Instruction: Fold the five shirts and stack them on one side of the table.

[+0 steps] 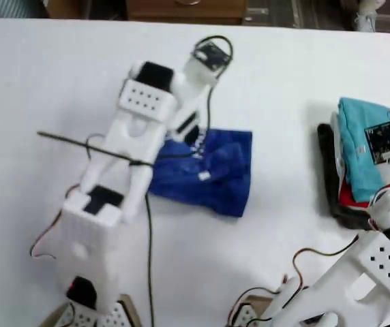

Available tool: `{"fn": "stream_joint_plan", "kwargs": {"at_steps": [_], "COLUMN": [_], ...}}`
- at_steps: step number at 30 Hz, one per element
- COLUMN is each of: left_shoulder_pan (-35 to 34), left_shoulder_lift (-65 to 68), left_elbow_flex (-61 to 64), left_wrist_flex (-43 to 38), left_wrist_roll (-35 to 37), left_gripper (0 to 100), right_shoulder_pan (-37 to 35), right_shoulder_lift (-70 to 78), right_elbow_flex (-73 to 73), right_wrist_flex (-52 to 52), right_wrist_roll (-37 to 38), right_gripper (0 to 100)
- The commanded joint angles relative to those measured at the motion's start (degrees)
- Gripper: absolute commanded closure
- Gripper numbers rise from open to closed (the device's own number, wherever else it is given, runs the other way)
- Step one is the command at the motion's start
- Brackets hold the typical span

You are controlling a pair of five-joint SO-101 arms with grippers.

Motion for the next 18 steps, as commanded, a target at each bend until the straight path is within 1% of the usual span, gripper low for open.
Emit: {"fn": "stream_joint_plan", "kwargs": {"at_steps": [1, 4, 8, 14, 18], "left_shoulder_pan": [0.44, 3.96, 8.09, 9.23, 8.35], "left_shoulder_lift": [3.69, 7.56, 7.56, 4.4, 3.78], "left_elbow_flex": [-0.04, -0.48, -1.1, -5.85, -2.07], "left_wrist_flex": [-3.34, -2.99, -0.44, 8.09, 8.62], "left_wrist_roll": [0.53, 0.53, 0.53, 0.44, 0.09], "left_gripper": [78, 78, 78, 78, 78], "right_shoulder_pan": [-0.31, -0.31, -0.4, -1.63, -4.0], "right_shoulder_lift": [-1.1, -1.1, -1.1, -1.01, -1.01], "right_elbow_flex": [0.18, 0.09, 0.09, 0.18, 0.18], "right_wrist_flex": [-0.66, -0.75, -0.84, -0.84, -0.92], "right_wrist_roll": [-0.18, -0.18, -0.18, -0.35, -0.53], "right_gripper": [85.8, 85.8, 85.8, 85.8, 85.8]}}
